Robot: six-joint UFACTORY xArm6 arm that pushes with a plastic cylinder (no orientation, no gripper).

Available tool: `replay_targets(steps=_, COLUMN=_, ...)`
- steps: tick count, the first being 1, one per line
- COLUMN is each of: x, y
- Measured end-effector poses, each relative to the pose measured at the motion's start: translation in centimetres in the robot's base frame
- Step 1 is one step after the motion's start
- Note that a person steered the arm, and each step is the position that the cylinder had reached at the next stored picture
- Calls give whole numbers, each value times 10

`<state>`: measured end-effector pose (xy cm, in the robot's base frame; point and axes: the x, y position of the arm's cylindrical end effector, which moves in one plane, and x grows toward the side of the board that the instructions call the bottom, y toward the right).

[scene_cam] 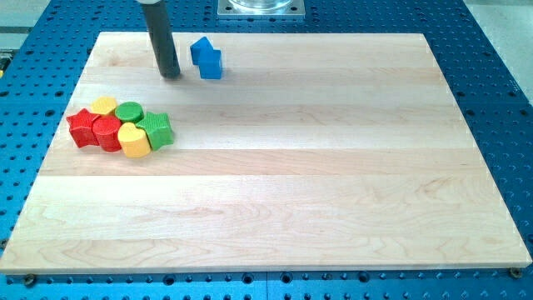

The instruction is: Slide the triangle to the top right of the cube

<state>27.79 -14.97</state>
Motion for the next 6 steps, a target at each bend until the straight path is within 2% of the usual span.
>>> replay_targets(steps=1, x=-49, y=25)
replay_targets(steps=2, x=-64, y=32)
replay_targets(steps=6, x=-51, y=17)
